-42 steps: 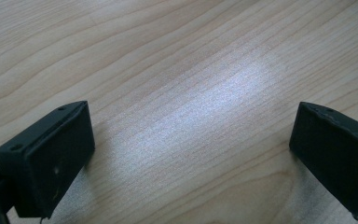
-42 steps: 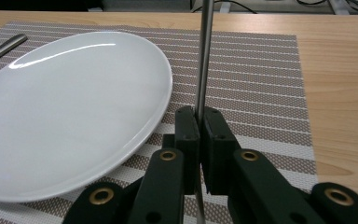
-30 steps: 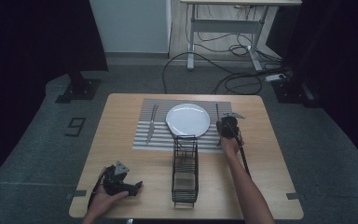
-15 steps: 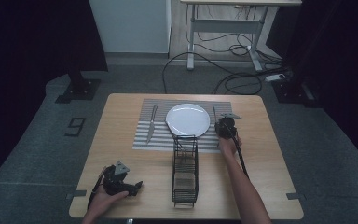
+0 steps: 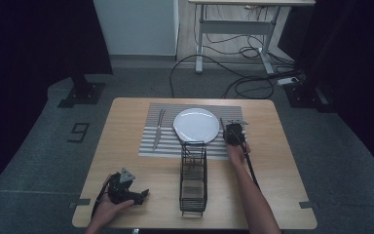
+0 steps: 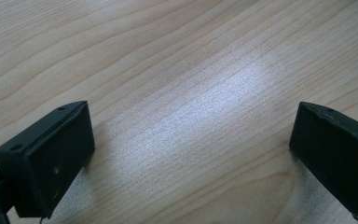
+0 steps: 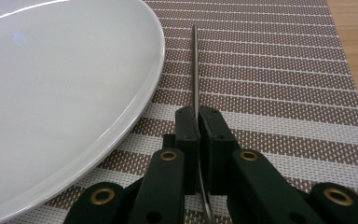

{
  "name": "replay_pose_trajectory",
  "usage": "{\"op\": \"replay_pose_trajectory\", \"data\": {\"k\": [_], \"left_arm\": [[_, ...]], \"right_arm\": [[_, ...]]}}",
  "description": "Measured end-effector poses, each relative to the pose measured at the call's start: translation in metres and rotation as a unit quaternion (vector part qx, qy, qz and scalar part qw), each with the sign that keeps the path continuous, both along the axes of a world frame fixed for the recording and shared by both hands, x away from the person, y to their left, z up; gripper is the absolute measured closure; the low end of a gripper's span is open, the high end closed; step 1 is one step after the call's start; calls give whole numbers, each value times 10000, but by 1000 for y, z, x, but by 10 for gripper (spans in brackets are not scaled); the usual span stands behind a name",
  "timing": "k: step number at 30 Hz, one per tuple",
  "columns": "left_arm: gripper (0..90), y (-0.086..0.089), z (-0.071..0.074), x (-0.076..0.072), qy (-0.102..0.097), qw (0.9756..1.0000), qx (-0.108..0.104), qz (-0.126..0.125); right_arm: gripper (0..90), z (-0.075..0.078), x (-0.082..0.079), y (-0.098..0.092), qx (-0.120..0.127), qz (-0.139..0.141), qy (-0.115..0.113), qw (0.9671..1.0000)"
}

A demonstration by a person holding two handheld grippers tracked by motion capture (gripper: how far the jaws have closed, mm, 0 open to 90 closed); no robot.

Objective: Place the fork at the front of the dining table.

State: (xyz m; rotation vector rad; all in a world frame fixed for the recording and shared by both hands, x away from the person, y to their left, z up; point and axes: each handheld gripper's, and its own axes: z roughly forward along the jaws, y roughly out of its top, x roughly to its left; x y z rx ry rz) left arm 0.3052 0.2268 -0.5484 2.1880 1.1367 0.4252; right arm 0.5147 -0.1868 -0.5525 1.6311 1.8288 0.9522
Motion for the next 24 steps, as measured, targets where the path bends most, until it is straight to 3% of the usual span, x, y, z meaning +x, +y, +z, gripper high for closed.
{"op": "replay_pose_trajectory", "data": {"k": [3, 4, 11, 16, 20, 21, 24], "left_arm": [[0, 0, 0, 0, 0, 10000, 0, -1], [0, 0, 0, 0, 1, 10000, 0, -1], [0, 0, 0, 0, 0, 10000, 0, -1], [0, 0, 0, 0, -1, 10000, 0, -1], [0, 0, 0, 0, -1, 10000, 0, -2], [0, 0, 0, 0, -1, 10000, -1, -2], [0, 0, 0, 0, -1, 10000, 0, -1]], "right_arm": [[842, 0, 0, -1, 4, 39, 6, 10000], [796, 0, 0, -3, -30, 28, -4, 10000], [777, 1, -3, -13, 68, -49, 36, 10000], [734, 4, -5, -20, 143, 99, 135, 9998], [708, 17, -13, -27, 235, 261, -56, 9994], [692, 24, -22, -31, 231, 324, -211, 9990], [662, 28, -32, -36, 210, 514, -169, 9983]]}}
